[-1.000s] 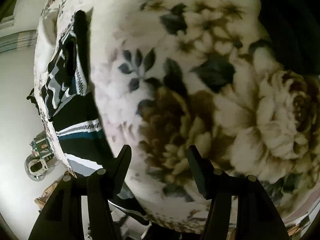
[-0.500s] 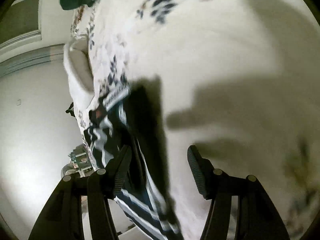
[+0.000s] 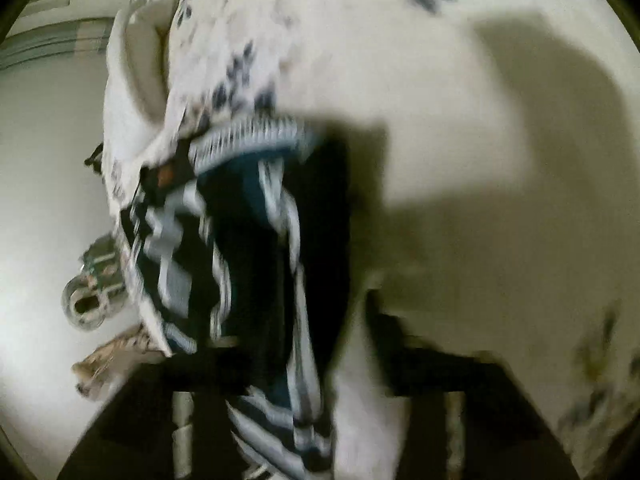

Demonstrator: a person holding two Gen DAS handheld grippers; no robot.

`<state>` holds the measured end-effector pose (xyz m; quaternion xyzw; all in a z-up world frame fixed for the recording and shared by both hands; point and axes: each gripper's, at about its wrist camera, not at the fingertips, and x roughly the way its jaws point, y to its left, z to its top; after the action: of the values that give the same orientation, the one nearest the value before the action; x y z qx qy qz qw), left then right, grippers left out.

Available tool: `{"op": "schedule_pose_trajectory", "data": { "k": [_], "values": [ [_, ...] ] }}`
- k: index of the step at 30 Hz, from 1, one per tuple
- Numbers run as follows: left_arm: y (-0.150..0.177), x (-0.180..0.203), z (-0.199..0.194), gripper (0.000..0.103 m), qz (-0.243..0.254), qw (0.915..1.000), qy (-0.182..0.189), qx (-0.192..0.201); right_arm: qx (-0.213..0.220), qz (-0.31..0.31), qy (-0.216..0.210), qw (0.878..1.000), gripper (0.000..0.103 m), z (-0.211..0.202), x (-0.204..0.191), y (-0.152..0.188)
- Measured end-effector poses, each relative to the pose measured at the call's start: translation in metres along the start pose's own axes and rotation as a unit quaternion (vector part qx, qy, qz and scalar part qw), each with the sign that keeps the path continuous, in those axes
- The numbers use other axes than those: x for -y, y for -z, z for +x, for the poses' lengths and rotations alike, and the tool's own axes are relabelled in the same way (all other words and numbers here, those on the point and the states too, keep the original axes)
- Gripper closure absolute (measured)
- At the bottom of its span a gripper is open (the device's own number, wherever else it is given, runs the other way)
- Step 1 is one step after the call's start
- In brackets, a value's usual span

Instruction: Fold small clothes

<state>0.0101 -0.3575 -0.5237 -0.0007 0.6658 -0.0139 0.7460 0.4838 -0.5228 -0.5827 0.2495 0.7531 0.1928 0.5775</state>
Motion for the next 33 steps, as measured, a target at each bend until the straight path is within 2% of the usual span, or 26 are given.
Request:
{"op": "schedule_pose_trajectory", "data": {
  "k": [3,7,10,15,19,22,25,26,28,30,31,32,33],
  "values": [
    [0.001,-0.004,-0.003,0.101,-0.004,0.9998,0.013,0.014,-0.03,0.015,-0.003,0.999,0.041,-0.022,0.025,0.045],
    [0.003,0.005,0.012,0.099,0.018,0.9992,0.034,-0.011,-0.027,0.04,0.033,0.998,0.041,-0.06,0.067,0.097],
    [0.002,0.018,0.039,0.09,0.034,0.9983,0.022,-0.042,-0.012,0.061,0.056,0.997,0.041,-0.084,0.102,0.127],
    [-0.008,0.027,0.063,0.089,0.025,0.9986,-0.005,-0.047,-0.005,0.096,0.051,0.994,0.041,-0.086,0.133,0.15],
    [-0.012,0.035,0.067,0.089,0.013,0.9987,-0.02,-0.045,-0.007,0.094,0.031,0.995,0.041,-0.072,0.129,0.156],
    [-0.011,0.037,0.069,0.089,-0.028,0.9989,-0.015,-0.034,-0.013,0.076,0.028,0.997,0.041,-0.058,0.109,0.157],
    [-0.014,0.035,0.068,0.089,-0.023,0.9983,-0.018,-0.051,-0.02,0.056,0.025,0.998,0.041,-0.051,0.092,0.159],
    [-0.017,0.032,0.059,0.089,-0.036,0.9984,-0.014,-0.042,-0.022,0.05,0.025,0.998,0.041,-0.05,0.088,0.16],
    [-0.022,0.022,0.035,0.088,-0.065,0.9978,-0.007,0.006,-0.025,0.038,0.026,0.999,0.041,-0.05,0.082,0.163],
    [-0.027,0.015,0.024,0.061,-0.064,0.9974,-0.015,0.031,-0.026,0.026,0.027,0.999,0.041,-0.051,0.078,0.166],
    [-0.03,0.01,0.026,0.02,-0.062,0.9972,-0.028,0.033,-0.026,0.023,0.029,0.999,0.041,-0.051,0.077,0.167],
    [-0.036,0.003,0.033,0.003,-0.064,0.9967,-0.039,0.029,-0.025,0.02,0.029,0.999,0.041,-0.051,0.076,0.168],
    [-0.043,-0.009,0.044,0.003,-0.074,0.9962,-0.042,0.022,-0.027,0.02,0.026,0.999,0.041,-0.05,0.077,0.17]
  ]
}}
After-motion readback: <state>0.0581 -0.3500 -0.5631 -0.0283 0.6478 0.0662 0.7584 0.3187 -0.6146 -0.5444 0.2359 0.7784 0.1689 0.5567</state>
